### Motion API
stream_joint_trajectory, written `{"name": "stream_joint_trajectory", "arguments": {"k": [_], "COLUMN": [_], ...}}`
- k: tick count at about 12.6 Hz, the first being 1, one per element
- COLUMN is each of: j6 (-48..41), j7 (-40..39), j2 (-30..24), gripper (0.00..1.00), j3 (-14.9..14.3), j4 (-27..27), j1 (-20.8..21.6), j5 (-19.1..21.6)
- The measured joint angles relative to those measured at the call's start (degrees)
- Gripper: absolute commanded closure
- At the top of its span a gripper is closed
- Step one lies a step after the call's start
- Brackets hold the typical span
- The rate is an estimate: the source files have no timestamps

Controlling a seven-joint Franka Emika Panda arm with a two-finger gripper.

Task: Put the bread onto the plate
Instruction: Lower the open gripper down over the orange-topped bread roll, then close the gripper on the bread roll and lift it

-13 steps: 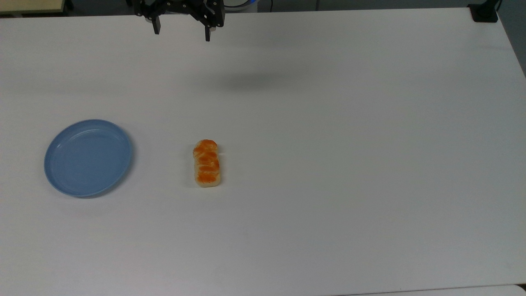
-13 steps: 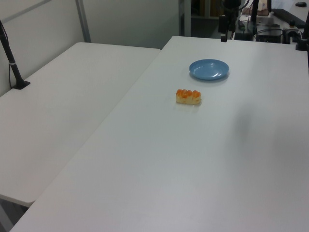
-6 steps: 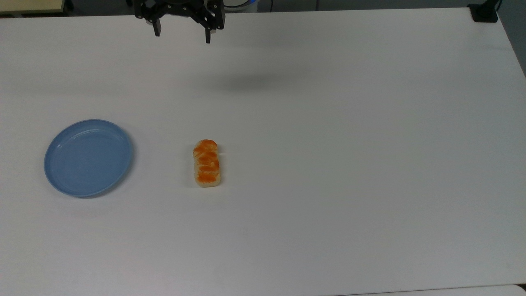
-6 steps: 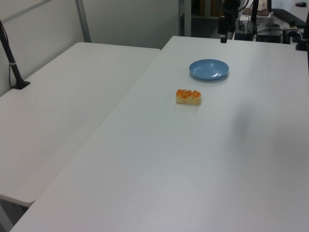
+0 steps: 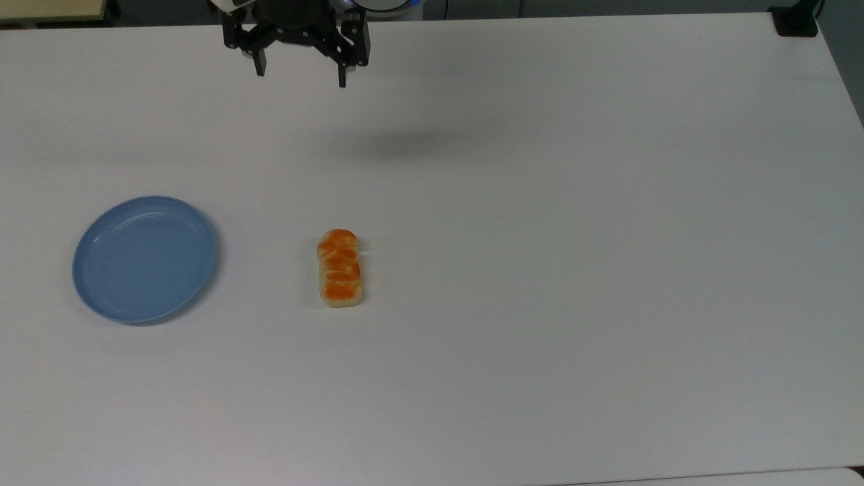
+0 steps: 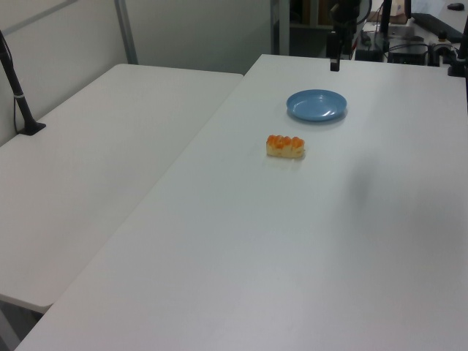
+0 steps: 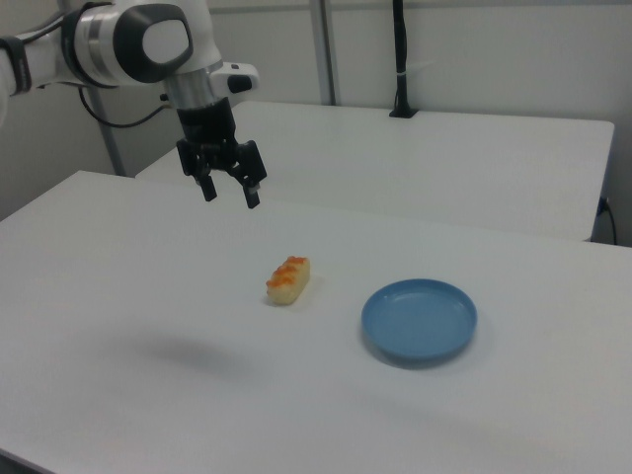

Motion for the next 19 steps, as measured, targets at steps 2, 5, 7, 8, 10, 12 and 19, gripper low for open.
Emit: {"name": "stream_joint_trajectory", "arguments": {"k": [2,5,7,8,10,12,19], "j6": [2.5,7.4,10.4,12.3,14.9,17.9,24.2], "j7": [-0.4,-2.7,-4.5,-5.8,-6.5,-6.5,1.0], "j2": [1.2,4.2,6.3,8.0,10.6,14.5,22.1], "gripper": [0.0,0.0,0.0,0.0,0.0,0.0,0.0], "j3": [-0.1,-0.2,-0.2,-0.2,-0.1,0.6,1.4], "j4": [0.0,0.0,0.0,0.0,0.0,0.0,0.0], "j1": [-0.5,-2.4,-3.7,-4.3,-4.5,-4.0,0.6], "j5": [0.0,0.0,0.0,0.0,0.1,0.2,0.3]}}
